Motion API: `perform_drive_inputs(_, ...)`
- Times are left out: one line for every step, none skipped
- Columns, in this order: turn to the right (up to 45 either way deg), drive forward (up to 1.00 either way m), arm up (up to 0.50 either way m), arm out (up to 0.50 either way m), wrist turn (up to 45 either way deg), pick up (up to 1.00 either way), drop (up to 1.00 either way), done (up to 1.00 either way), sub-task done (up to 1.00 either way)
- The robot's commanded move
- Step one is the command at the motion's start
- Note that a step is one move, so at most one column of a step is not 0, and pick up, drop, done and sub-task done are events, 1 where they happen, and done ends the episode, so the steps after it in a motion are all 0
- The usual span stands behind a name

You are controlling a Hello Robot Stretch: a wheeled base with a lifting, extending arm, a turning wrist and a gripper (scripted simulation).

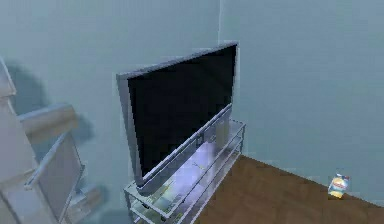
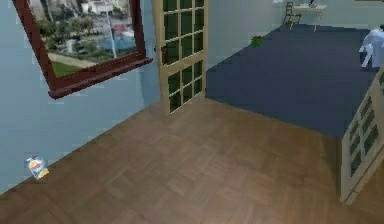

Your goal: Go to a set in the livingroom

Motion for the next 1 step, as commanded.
perform_drive_inputs(0.0, 0.0, 0.0, 0.0, 0.0, 0.0, 0.0, 1.0, 0.0)
